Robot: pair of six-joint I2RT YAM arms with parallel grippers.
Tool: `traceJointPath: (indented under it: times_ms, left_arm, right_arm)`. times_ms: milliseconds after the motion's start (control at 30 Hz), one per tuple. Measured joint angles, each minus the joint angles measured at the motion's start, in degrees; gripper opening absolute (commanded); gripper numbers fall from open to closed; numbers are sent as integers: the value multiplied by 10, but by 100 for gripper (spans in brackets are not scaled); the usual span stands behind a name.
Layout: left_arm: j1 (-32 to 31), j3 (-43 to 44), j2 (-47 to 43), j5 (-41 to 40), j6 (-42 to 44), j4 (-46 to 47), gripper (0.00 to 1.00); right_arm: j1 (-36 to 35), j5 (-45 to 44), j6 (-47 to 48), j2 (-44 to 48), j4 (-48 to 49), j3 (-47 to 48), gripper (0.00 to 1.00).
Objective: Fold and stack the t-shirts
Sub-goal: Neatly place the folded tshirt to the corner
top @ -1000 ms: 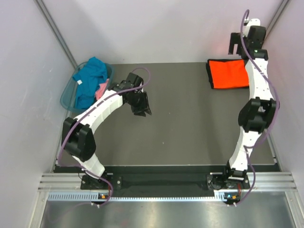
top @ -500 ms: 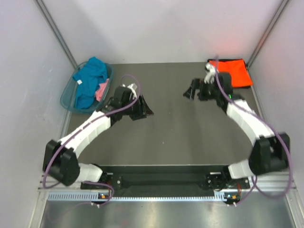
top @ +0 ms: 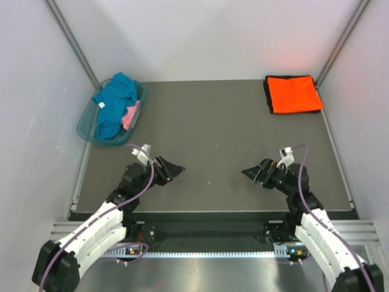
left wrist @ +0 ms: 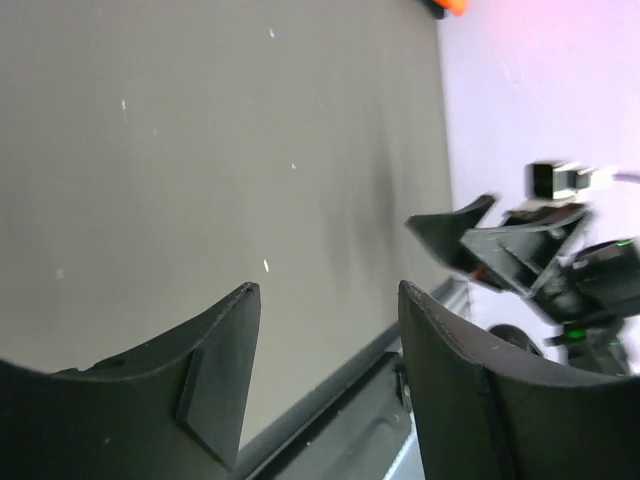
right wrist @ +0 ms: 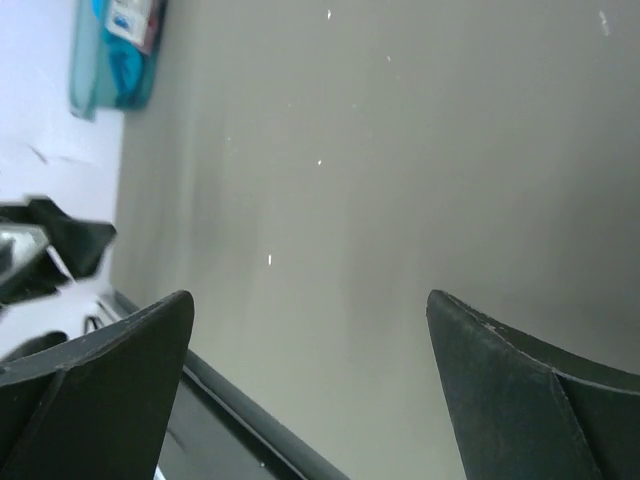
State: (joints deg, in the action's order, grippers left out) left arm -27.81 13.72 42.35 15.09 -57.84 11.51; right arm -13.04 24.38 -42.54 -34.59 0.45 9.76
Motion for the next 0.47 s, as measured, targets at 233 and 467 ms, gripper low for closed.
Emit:
traceJointPath:
  times_ms: [233, 467]
  left_arm:
    - [0, -117, -261, -24, -105, 0, 65]
    - [0, -113, -386, -25, -147, -24, 66]
  right_arm:
    - [0, -34, -109, 263, -81, -80, 100]
    - [0, -58, -156, 341, -143, -80, 100]
